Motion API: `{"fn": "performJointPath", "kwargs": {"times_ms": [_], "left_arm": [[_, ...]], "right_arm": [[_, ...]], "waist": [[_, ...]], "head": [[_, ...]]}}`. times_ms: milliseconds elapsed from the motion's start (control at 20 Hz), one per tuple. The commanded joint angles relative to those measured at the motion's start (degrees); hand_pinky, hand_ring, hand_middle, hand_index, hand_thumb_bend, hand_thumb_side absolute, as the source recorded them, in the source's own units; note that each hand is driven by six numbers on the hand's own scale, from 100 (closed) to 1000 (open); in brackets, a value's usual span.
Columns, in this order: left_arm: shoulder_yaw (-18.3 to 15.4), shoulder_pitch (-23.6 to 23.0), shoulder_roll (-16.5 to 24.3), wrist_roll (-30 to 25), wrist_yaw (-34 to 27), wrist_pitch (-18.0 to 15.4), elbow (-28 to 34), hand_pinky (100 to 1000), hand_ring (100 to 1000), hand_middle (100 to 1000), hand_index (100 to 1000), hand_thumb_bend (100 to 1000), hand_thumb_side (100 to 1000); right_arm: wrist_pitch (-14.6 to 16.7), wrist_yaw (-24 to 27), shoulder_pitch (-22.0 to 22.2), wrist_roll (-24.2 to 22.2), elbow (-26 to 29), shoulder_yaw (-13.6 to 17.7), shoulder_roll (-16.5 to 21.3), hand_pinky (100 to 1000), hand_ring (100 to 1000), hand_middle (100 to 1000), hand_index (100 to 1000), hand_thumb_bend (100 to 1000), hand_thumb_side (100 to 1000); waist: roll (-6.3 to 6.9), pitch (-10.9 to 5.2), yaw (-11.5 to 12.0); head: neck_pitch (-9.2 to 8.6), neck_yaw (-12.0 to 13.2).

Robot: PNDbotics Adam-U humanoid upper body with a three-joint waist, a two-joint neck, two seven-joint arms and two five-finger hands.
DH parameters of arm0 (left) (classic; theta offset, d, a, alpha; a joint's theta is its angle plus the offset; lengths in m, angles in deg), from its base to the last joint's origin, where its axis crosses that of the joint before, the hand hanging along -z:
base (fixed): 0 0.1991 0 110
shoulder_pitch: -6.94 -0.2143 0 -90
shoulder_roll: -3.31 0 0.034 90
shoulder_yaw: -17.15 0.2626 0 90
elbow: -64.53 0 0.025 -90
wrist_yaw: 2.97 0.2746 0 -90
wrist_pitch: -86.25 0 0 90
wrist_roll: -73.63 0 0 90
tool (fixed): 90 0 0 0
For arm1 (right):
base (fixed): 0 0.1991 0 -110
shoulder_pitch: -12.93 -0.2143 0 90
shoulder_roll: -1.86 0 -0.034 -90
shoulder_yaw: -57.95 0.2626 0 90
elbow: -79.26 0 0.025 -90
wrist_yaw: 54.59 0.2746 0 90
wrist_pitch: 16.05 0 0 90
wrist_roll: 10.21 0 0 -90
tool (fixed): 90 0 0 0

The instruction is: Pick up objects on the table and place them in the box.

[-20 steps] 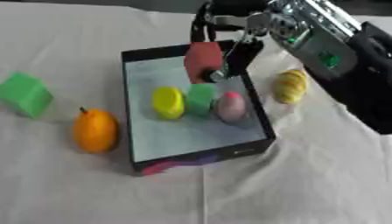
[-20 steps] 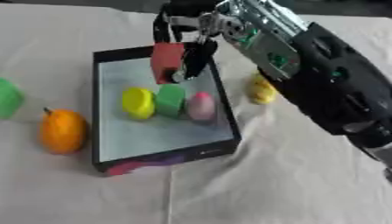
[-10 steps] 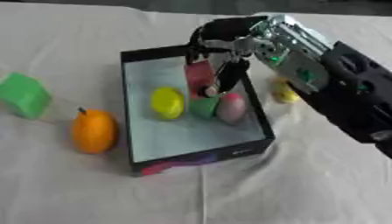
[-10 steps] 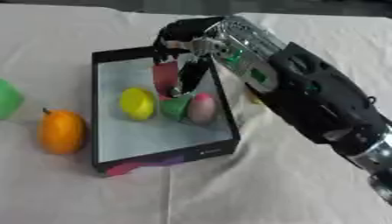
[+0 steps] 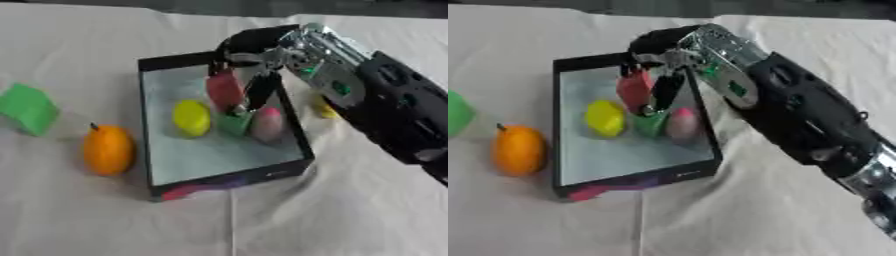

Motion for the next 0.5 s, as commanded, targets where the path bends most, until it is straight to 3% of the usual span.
{"fn": "performJointPath", "kwargs": {"times_ms": [50,500], "left_arm": [[-0.10,0.71,1.01,-0.26,0.14,0.00,0.93,720,820,648,729,100,808],[-0.26,0.42,1.18,0.03,0.19,0.02,0.81,721,822,650,729,100,808]], "right_arm": [[0.77,-0.45,-1.54,-1.74,0.86,1.34,1.01,819,846,846,902,445,390],[-1.79,2.47,-2.30,-1.91,9.71,5.28,5.52,841,866,866,925,442,332]], "waist": [[-0.24,-1.67,0.01],[-0.35,-1.99,-0.27]], "head": [[-0.46,-0.07],[-0.37,0.13]]}}
